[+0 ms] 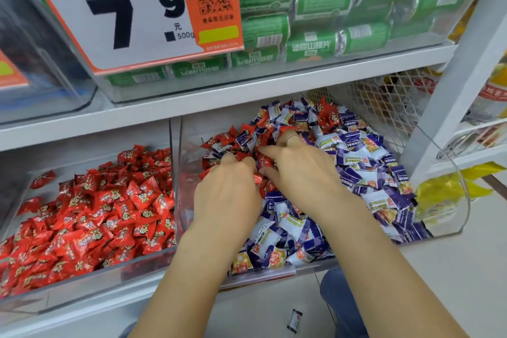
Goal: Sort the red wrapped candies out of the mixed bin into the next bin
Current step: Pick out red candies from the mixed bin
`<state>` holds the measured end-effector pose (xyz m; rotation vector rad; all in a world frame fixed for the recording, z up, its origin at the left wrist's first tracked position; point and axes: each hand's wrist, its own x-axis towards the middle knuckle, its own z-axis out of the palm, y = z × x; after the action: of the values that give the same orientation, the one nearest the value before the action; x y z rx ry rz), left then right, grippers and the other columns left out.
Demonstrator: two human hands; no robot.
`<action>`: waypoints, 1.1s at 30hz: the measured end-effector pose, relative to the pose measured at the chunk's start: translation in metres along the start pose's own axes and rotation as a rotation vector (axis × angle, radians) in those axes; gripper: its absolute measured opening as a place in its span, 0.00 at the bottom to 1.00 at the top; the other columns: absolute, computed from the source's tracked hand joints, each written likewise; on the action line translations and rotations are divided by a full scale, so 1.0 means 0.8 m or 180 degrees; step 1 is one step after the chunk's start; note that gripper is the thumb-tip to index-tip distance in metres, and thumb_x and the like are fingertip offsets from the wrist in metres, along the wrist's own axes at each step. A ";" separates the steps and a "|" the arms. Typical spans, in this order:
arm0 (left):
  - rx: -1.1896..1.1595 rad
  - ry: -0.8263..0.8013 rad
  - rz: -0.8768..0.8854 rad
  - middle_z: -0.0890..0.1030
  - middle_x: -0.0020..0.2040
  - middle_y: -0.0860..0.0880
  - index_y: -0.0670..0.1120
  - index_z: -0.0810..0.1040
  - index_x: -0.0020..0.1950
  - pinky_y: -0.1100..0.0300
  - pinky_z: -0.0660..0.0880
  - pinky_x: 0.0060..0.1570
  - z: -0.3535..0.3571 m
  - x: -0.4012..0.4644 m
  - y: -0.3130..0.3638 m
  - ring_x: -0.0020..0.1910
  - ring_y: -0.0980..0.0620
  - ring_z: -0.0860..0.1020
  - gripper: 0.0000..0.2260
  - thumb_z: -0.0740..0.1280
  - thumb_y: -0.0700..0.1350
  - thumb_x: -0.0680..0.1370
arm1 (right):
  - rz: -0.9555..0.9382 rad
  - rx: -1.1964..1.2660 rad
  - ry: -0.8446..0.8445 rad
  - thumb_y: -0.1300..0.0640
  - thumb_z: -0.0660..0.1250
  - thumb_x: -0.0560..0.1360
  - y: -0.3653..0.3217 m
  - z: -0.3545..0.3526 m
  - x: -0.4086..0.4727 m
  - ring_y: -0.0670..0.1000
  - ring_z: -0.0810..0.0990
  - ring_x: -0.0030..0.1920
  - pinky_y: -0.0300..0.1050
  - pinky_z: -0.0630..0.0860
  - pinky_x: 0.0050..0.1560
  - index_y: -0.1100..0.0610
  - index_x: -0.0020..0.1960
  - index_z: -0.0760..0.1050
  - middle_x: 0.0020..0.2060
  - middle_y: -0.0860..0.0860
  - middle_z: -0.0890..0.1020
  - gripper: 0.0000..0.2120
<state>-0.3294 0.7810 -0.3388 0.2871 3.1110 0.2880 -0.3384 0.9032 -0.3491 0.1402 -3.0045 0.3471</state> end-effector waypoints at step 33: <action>-0.0093 -0.0036 0.0352 0.73 0.37 0.55 0.57 0.68 0.50 0.58 0.66 0.33 -0.057 -0.022 -0.034 0.39 0.52 0.74 0.06 0.61 0.56 0.78 | -0.0135 0.0503 -0.0102 0.57 0.63 0.77 0.015 -0.019 -0.034 0.51 0.77 0.36 0.44 0.71 0.36 0.51 0.43 0.77 0.49 0.48 0.73 0.06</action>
<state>-0.3181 0.7435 -0.2990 0.4596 3.0821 0.3313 -0.3110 0.9209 -0.3403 0.2247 -2.9977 0.5834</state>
